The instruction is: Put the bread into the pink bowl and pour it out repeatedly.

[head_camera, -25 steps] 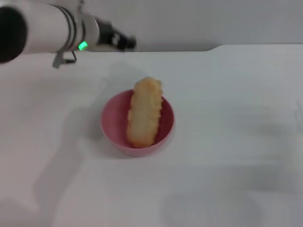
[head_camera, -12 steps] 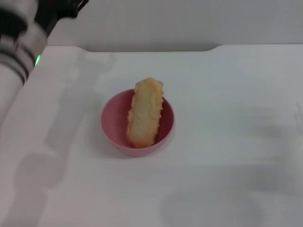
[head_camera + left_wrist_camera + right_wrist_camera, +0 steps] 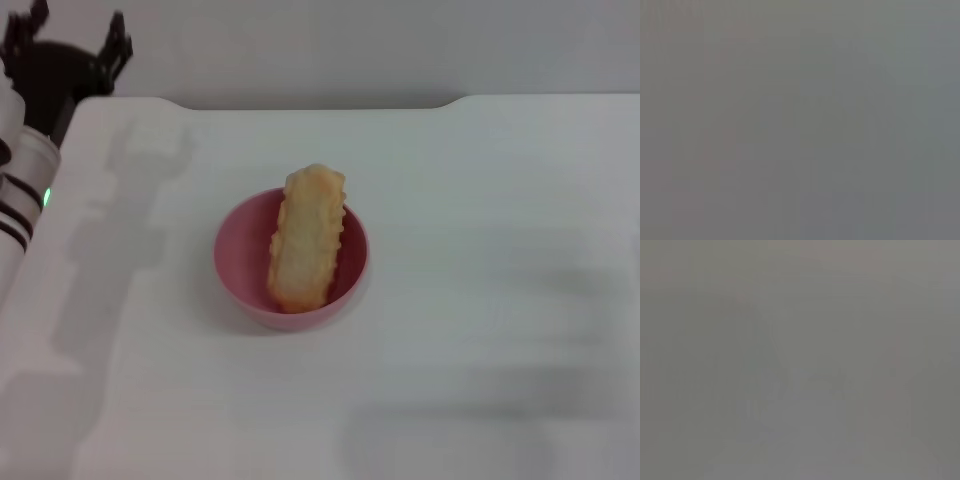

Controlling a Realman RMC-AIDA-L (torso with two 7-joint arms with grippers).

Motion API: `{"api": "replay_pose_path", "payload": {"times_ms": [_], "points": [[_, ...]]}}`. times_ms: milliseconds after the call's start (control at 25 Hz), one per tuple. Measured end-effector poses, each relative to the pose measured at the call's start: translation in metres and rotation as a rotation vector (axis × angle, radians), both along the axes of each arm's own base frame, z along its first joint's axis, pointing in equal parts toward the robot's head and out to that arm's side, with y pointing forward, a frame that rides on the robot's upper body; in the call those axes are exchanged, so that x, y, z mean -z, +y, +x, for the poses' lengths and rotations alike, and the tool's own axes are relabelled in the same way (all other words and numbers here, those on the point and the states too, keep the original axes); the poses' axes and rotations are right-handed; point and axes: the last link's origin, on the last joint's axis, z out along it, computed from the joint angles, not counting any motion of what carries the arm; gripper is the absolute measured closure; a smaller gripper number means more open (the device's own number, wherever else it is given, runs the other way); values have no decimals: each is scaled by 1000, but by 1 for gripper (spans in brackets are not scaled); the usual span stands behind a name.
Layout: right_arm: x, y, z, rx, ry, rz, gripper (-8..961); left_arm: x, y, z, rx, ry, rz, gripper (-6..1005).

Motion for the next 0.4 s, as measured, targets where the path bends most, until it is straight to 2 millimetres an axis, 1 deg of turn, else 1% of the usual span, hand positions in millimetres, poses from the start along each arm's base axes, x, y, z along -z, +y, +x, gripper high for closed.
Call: {"api": "replay_pose_path", "payload": {"times_ms": [40,120,200,280,400], "points": [[0,-1,0,-9,2,11,426,10,-4,-18,-57,-23,-46,158],[3,-3,3,-15,0,13,426,15,-6,-33,-108,-57,-86,158],[7,-2,2,-24,-6,2,426,15,-6,-33,-108,-57,-86,158],[10,-1,0,-34,-15,-14,426,17,-11,-46,-143,-62,-96,158],[13,1,-2,-46,-24,-28,426,18,-11,-47,-146,-61,-98,158]]}}
